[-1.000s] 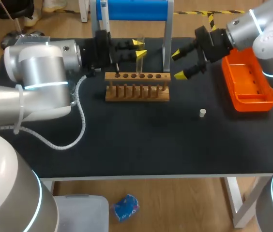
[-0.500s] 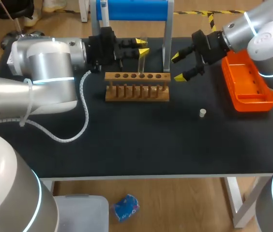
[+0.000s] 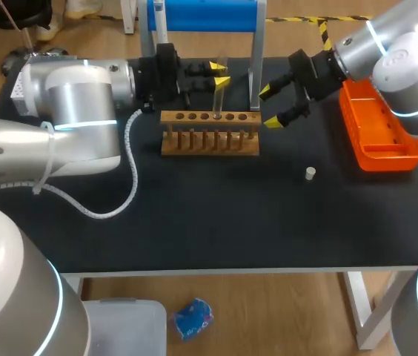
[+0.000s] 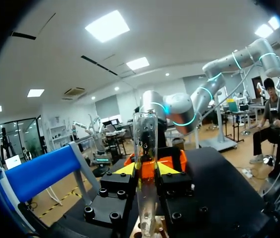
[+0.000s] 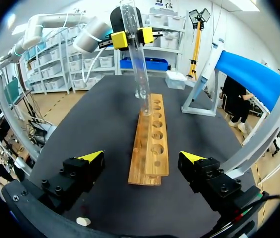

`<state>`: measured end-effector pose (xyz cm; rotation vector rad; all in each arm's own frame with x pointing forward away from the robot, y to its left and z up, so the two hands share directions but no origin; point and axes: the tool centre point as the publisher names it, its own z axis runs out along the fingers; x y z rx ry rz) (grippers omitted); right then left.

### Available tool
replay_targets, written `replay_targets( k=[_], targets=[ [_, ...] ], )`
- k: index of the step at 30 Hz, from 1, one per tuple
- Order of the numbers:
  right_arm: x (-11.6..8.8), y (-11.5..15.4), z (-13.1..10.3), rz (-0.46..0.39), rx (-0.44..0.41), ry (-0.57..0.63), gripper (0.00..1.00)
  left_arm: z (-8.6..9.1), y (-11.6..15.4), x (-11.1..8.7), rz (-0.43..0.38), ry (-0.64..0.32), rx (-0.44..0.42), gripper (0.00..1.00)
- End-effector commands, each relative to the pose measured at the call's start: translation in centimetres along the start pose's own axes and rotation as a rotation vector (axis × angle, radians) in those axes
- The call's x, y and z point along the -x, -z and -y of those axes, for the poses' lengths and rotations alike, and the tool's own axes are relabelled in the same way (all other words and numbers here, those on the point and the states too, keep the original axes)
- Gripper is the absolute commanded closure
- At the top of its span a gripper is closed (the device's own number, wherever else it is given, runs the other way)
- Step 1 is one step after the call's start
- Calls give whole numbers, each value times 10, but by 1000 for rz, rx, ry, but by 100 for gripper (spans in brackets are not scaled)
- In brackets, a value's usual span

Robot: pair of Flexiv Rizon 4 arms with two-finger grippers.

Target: Invert the test tube, pick up the pipette, mount the tip to pipette, aspirate from beaker and dispense into the tube, eject the tip, return the pipette, and cap with the stopper.

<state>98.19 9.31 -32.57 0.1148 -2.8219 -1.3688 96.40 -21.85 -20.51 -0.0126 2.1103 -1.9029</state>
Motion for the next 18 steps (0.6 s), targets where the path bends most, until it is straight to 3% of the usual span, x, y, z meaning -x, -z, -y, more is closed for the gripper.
replay_targets(
  k=[1,18],
  targets=[
    [2,0,1,-6,-1,0,0,-2,-5,3,-8,4,1,100],
    [2,0,1,-6,-1,0,0,-19,-12,9,8,17,6,100]
  ],
)
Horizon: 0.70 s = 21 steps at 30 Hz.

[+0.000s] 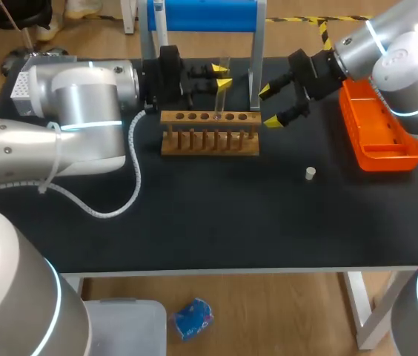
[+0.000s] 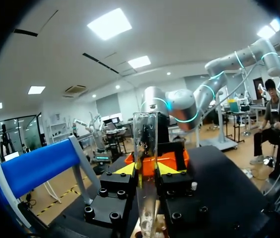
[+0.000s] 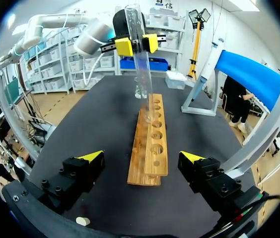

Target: Invert the test tube, pick up the pipette, mount the tip to pipette, aspirate from beaker and dispense into the tube, eject the tip, return the pipette, and cap with the stopper.

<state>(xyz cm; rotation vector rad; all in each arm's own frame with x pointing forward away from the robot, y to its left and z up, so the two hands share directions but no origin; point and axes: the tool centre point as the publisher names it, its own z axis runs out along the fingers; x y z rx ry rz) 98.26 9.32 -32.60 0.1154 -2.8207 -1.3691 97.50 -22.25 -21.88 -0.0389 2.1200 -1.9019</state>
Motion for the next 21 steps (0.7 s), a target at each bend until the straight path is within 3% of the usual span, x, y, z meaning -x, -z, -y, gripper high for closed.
replay_targets(
  k=[1,21],
  targets=[
    [2,0,0,-5,-2,0,0,-6,-4,3,2,0,-1,100],
    [2,0,0,-5,-2,0,0,-18,-5,13,19,5,0,100]
  ],
)
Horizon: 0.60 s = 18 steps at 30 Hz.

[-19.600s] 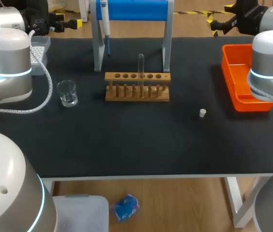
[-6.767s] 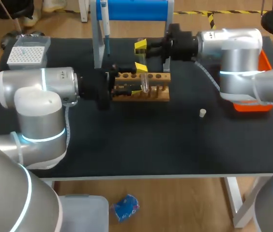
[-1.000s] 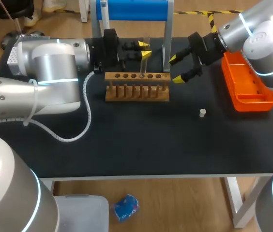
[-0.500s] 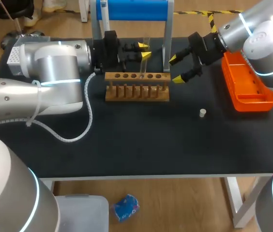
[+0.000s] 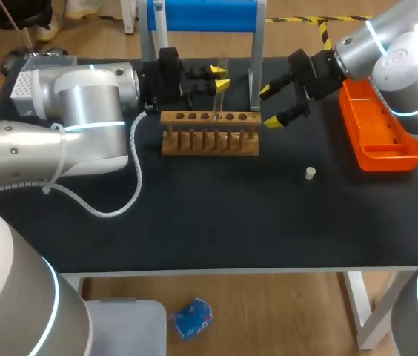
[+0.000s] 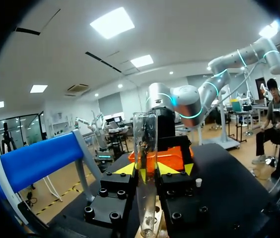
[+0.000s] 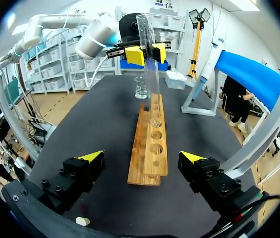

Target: Invert the test tube, pick up the pipette, mount the tip to pipette, aspirate from beaker and dispense into the tube, eject the tip, return the pipette, and cap with the stopper.

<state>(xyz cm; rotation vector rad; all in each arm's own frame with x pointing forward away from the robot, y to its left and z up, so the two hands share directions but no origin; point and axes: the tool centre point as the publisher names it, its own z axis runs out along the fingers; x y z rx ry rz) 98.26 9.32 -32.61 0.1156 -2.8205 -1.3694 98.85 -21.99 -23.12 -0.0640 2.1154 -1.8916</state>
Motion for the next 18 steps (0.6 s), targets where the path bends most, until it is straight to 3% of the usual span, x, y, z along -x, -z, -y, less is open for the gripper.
replay_targets(
  k=[1,18],
  targets=[
    [2,0,0,-5,-2,0,0,-4,-4,2,0,0,-6,100],
    [2,0,0,-5,-2,0,0,-22,-5,4,10,22,-15,100]
  ],
)
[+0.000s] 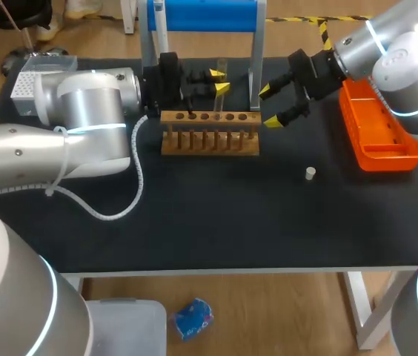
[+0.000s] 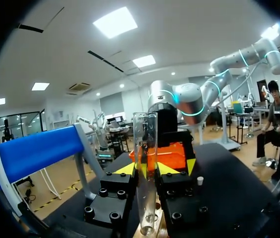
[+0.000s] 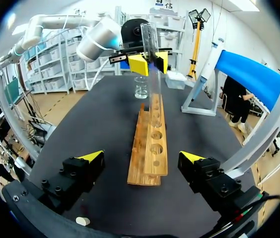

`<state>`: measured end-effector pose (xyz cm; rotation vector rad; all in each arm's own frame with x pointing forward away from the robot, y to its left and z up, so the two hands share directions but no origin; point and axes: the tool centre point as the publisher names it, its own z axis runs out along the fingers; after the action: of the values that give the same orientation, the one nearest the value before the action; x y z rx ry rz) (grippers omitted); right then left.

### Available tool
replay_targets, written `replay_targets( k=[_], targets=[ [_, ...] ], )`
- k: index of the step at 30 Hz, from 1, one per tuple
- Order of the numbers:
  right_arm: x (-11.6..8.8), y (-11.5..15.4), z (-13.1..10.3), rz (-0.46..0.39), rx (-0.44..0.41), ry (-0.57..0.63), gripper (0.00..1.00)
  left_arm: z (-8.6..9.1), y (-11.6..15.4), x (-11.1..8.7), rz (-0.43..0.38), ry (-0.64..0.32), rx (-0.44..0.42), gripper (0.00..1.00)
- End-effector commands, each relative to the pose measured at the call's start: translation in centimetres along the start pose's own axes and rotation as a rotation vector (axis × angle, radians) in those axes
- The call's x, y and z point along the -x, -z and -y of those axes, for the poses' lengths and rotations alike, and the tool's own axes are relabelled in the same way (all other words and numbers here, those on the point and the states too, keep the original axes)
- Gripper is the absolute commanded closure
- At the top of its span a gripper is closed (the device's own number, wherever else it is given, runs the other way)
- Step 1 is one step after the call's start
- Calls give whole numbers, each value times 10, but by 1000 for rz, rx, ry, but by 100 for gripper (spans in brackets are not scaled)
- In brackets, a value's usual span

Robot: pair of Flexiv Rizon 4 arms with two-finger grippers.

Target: Invert the test tube, pick up the pipette, mount the tip to pipette, aspirate from beaker and dispense into the tube, eject the tip, return the pipette, and cap with the stopper.

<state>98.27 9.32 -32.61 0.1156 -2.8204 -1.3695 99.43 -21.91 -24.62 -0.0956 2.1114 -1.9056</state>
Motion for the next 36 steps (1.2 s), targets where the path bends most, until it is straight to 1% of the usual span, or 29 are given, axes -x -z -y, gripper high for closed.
replay_targets(
  k=[1,17,36],
  targets=[
    [1,0,0,-5,-2,0,0,-8,-4,2,0,2,-9,100],
    [1,0,0,-5,-2,0,0,-28,-4,3,9,40,-7,100],
    [1,0,0,-5,-2,0,0,-46,-7,6,8,75,-8,100]
  ],
)
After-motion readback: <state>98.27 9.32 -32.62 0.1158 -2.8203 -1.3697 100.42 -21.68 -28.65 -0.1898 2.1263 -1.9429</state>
